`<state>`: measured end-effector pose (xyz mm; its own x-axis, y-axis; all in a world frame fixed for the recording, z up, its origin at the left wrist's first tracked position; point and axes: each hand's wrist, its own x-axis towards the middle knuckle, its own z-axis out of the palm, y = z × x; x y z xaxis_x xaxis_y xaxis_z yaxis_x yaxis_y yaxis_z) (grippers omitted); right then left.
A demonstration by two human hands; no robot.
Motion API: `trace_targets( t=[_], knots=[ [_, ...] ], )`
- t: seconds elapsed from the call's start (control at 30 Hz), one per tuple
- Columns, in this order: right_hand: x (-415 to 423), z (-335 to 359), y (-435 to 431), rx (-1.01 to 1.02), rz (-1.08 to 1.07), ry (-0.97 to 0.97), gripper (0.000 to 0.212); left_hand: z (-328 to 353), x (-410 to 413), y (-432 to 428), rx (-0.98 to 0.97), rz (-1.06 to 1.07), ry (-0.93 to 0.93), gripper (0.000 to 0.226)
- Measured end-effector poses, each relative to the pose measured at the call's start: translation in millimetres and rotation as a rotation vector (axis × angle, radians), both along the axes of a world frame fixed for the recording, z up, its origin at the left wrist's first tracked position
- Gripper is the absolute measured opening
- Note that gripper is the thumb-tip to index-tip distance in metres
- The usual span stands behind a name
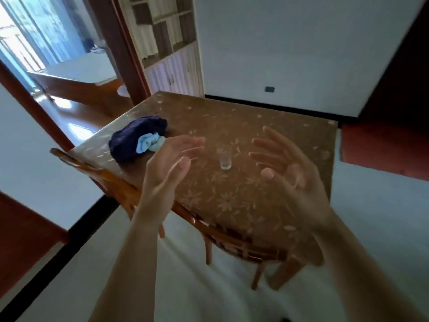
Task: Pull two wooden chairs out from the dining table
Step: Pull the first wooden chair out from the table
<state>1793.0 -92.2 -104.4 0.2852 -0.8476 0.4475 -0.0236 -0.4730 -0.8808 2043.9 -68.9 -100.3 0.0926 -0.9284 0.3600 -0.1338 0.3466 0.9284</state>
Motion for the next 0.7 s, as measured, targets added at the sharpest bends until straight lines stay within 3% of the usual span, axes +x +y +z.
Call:
trace_targets(
  t=[0.1, 0.4, 0.7],
  knots=[
    [5, -7, 15, 0.054, -0.078, -0.017, 0.086, -1, 1, -9, -0.076, -0.095, -0.056, 0.047],
    [24, -18, 12, 0.017, -0.240, -0.072, 0.079, 17, 9, -39, -0.125, -0.303, -0.079, 0.052],
    [62, -40, 34, 0.049, -0.454, 0.101, 0.083, -27, 57, -66, -0.118, -0.562, -0.089, 0.060]
  ],
)
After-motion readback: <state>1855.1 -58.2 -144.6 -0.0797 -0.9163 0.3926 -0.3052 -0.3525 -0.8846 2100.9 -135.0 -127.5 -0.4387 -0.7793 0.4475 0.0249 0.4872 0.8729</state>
